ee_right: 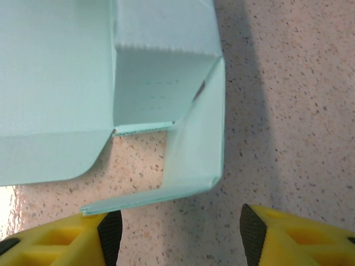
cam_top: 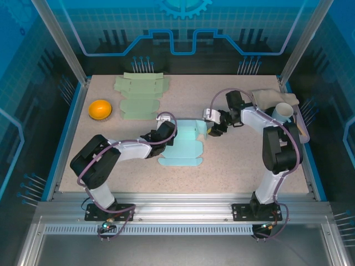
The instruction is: Fold the paper box
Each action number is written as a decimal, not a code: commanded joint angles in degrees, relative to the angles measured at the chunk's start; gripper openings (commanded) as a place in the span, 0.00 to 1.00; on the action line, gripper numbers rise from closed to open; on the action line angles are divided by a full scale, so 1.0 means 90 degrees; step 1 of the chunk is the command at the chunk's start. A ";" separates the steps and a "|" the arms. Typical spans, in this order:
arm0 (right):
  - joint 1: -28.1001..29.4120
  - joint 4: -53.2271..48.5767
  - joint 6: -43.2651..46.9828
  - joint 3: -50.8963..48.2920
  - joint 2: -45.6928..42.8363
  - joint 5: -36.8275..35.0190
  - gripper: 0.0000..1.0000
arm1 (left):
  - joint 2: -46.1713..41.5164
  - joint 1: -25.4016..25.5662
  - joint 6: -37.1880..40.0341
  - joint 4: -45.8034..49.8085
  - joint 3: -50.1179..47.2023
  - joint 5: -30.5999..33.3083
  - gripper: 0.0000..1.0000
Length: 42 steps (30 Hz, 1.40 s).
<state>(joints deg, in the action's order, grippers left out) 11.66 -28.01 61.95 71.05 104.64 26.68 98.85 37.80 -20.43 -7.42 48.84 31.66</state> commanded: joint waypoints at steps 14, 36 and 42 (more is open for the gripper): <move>0.0198 -0.0062 -0.0723 0.0334 0.0292 0.0471 0.61 | 0.0074 0.0083 0.0145 0.0527 -0.0075 -0.0398 0.00; 0.0505 0.0343 -0.1305 -0.0128 0.0074 0.0492 0.55 | 0.0120 0.0083 0.0006 0.0655 0.0020 -0.0335 0.00; 0.0690 0.0629 -0.1841 -0.0337 -0.0180 0.0277 0.52 | 0.0144 0.0079 -0.0121 0.0744 0.0092 -0.0300 0.00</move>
<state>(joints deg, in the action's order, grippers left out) 16.21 -23.97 48.77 68.99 105.95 28.77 98.85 37.80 -21.04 -6.70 49.19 31.66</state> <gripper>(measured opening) 0.524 0.094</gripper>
